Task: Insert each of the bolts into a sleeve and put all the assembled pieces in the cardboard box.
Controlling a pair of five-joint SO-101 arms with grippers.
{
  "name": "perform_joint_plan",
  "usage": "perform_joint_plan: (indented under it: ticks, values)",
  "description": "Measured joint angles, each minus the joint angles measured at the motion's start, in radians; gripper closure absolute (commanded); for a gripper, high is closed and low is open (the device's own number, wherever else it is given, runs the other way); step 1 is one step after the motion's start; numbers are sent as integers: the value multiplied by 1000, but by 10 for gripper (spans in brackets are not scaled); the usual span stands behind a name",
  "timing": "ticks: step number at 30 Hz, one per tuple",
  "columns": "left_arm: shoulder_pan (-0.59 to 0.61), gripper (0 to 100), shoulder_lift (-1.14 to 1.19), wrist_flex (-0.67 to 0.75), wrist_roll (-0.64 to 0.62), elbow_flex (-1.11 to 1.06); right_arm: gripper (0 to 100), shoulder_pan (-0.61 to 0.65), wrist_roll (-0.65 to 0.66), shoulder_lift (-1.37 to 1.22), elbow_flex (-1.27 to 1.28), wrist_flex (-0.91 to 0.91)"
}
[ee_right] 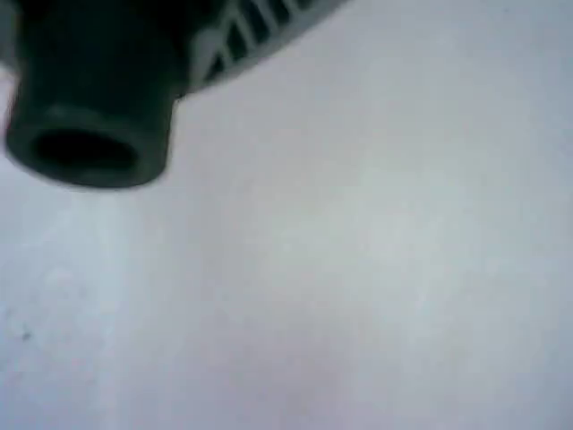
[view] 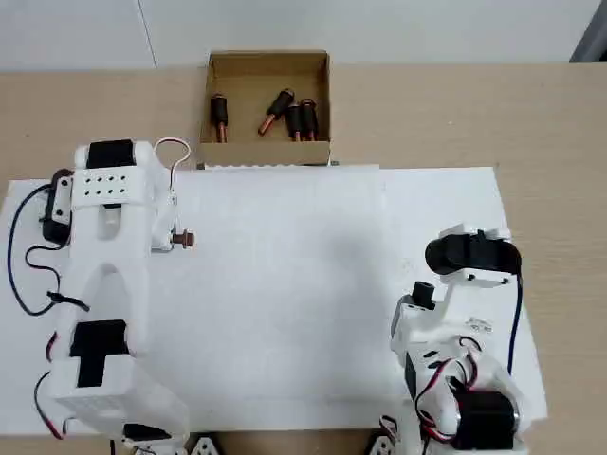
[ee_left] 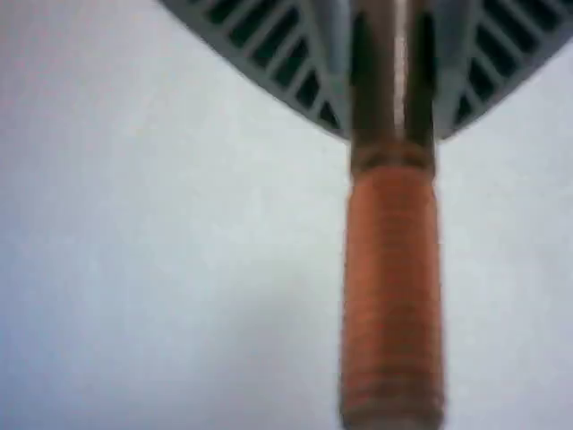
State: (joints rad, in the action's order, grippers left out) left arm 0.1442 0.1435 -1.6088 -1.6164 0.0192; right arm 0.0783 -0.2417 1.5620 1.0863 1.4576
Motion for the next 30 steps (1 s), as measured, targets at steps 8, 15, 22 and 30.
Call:
perform_joint_plan:
  ticks: [8,15,22,30]
  values:
    - [0,908,0,0,-26,0,996,0,0,0,0,0]
    - [37,797,0,5,37,0,996,-2,0,0,0,0]
    - [38,797,0,5,84,0,996,-2,0,0,0,0]
    - [38,797,0,5,502,0,996,-2,0,0,0,0]
